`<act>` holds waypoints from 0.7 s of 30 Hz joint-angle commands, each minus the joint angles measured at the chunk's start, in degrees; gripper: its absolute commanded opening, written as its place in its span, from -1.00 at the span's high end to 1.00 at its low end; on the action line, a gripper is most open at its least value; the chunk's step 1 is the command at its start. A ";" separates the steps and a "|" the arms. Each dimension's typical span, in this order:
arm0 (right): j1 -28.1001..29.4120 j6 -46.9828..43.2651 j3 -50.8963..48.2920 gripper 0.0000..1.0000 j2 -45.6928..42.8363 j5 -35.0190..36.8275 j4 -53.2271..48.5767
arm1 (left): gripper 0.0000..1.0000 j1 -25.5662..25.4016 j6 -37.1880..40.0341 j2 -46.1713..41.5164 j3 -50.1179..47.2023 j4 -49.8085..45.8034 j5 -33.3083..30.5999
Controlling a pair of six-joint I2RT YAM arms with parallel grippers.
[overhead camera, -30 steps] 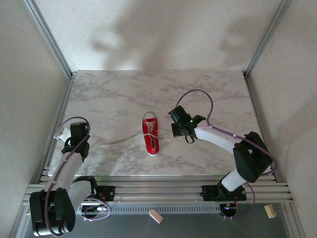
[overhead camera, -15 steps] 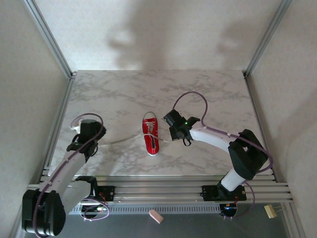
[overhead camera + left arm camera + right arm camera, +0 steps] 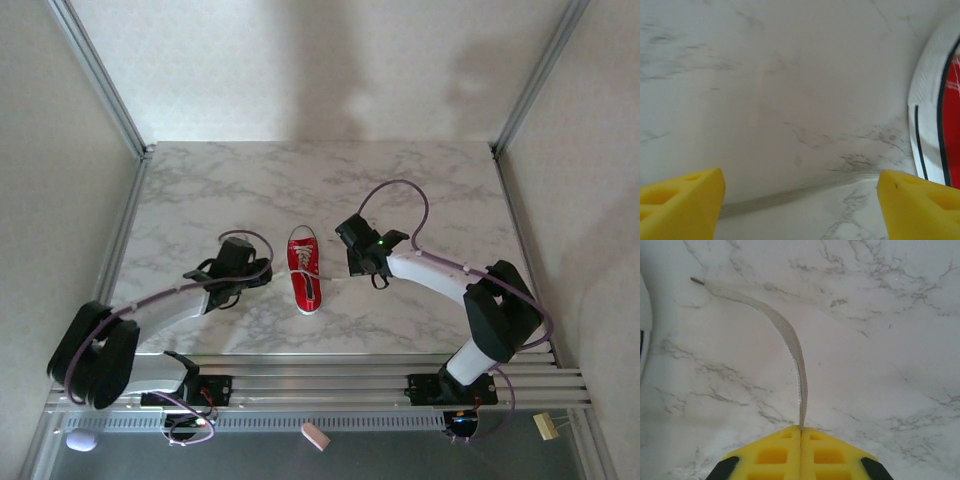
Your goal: Tie the shoes
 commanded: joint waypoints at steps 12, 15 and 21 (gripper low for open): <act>-1.59 0.20 0.88 1.00 -0.54 -3.23 1.08 | -0.20 -5.88 3.57 8.31 5.64 -4.81 -2.93; -1.55 0.33 0.71 1.00 -0.54 -3.44 1.25 | -0.03 -6.11 2.89 8.07 6.10 -6.82 -5.08; -1.68 0.19 0.27 1.00 -0.55 -3.49 1.52 | 0.03 -6.21 1.22 1.87 2.37 -7.41 -4.66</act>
